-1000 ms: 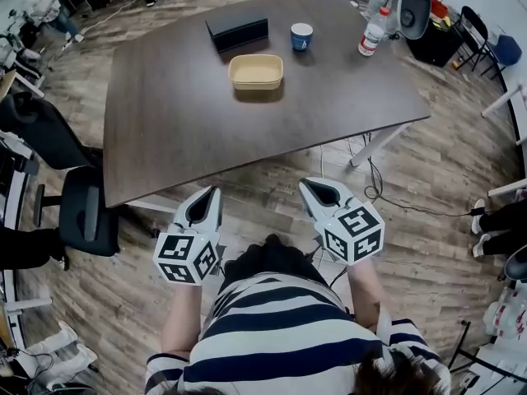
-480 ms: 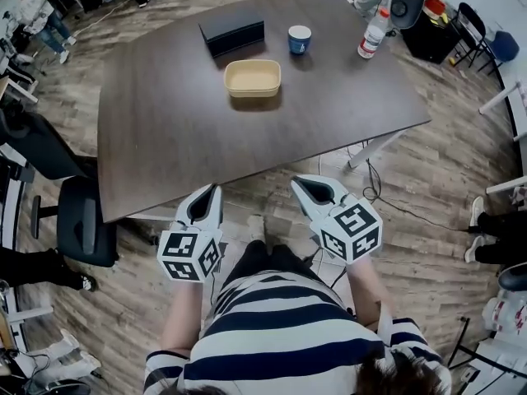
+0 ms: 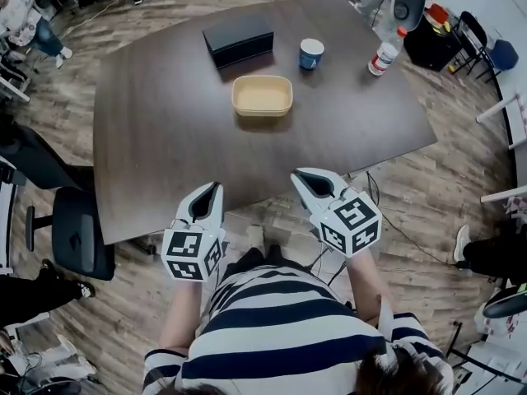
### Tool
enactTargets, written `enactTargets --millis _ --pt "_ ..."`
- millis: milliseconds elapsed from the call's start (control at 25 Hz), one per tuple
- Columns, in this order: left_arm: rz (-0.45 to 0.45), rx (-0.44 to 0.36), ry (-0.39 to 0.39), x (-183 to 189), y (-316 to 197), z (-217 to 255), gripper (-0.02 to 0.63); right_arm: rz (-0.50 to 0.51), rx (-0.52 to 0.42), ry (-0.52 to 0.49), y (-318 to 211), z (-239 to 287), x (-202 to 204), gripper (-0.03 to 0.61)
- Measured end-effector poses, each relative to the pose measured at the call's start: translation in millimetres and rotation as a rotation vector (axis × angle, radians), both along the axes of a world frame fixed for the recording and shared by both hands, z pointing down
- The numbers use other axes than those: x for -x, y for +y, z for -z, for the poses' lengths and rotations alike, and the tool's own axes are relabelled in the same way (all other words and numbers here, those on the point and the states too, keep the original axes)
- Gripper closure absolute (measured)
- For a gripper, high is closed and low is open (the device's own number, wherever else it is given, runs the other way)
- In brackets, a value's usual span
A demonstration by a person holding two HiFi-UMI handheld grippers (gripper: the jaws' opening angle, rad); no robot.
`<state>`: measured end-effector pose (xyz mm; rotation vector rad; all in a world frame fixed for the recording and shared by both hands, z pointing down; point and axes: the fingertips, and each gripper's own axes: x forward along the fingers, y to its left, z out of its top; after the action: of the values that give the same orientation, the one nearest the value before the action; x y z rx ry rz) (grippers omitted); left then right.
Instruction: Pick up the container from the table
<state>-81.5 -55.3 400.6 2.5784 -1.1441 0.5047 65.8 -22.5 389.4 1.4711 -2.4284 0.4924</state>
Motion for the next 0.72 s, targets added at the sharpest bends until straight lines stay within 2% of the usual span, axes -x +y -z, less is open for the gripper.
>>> enactTargets --millis 320,720 --pt "0.011 0.015 0.010 18 -67 -11 0.614 0.036 0.020 0.063 -72 -14 17 0.532" --pt "0.035 0.018 0.021 40 -104 -19 0.614 0.076 0.045 0.148 -115 -27 32 0.482"
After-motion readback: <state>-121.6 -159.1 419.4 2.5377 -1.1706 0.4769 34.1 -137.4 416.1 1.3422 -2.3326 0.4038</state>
